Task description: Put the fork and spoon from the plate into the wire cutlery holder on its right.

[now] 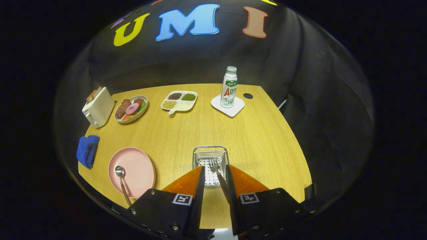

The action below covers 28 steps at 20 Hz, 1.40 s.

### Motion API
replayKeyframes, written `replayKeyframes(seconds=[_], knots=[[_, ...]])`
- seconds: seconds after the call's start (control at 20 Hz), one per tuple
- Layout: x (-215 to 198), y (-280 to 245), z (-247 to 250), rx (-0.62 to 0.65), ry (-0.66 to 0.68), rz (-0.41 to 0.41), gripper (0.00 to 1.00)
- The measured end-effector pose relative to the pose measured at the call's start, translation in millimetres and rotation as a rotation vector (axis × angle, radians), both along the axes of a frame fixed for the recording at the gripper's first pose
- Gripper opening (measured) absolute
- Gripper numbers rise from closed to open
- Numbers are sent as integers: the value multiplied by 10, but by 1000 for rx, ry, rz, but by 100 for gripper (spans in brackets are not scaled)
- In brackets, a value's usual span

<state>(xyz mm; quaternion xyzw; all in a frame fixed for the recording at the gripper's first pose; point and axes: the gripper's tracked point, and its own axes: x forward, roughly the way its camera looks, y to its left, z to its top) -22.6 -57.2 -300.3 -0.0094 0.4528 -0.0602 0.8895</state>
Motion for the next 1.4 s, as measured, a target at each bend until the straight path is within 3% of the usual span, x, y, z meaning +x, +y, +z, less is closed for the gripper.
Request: replayKeyframes(seconds=[0.3,0.7,1.4], knots=[[60,244,137,-1,-60,38,37],[59,960,169,42,-104,139,37],[-251,2439,-440,118,19,414,37]])
